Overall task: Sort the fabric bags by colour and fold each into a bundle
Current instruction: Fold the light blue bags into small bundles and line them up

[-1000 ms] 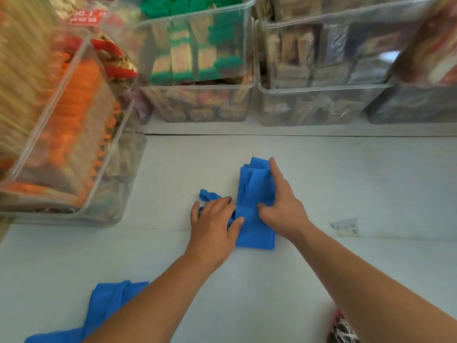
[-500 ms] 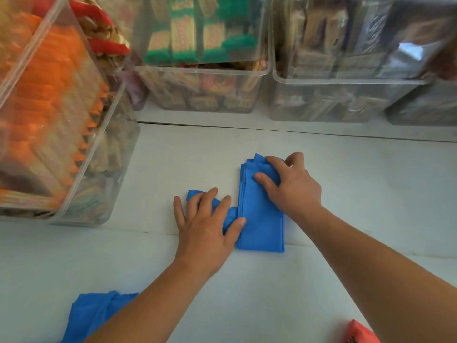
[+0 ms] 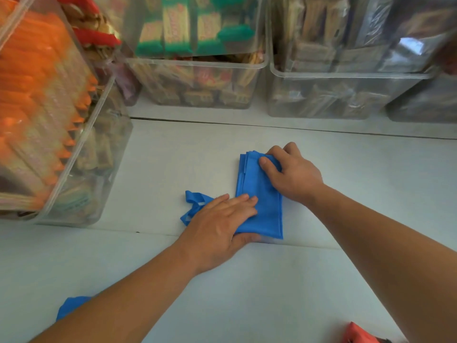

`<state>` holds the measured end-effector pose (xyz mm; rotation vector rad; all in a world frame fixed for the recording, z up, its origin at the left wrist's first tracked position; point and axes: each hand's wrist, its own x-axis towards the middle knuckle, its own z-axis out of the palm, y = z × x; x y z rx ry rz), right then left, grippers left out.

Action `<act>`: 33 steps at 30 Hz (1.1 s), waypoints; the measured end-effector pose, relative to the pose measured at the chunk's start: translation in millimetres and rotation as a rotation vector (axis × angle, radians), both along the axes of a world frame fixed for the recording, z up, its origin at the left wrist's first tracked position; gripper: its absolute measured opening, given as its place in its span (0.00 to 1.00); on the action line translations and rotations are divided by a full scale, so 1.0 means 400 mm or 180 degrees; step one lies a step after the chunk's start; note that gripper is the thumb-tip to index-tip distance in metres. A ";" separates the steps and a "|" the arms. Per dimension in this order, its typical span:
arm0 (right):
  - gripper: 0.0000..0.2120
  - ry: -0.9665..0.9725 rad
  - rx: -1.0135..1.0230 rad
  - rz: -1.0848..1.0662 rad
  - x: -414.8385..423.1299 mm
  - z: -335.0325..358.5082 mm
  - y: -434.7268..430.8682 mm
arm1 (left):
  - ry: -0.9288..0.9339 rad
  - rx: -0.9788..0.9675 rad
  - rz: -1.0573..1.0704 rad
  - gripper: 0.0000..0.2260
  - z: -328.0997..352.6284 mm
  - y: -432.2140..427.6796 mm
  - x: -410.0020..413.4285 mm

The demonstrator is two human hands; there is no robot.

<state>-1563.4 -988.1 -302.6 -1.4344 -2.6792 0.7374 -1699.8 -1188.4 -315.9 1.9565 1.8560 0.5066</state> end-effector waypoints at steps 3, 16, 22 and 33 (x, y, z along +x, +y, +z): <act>0.15 -0.0132 0.0122 0.0564 0.011 -0.005 0.022 | -0.0165 -0.0341 0.0234 0.23 0.059 0.051 -0.011; 0.23 0.0750 -0.1923 -0.0128 0.043 0.036 0.023 | -0.1087 -0.0741 0.1321 0.15 0.069 0.258 -0.064; 0.16 0.0104 -0.0837 -0.0022 0.018 0.008 0.013 | -0.1481 -0.1152 0.1835 0.25 0.125 0.283 -0.120; 0.10 0.0888 -0.1212 -0.0300 0.032 0.004 0.009 | 0.1054 -0.0508 0.0305 0.32 0.056 0.139 -0.039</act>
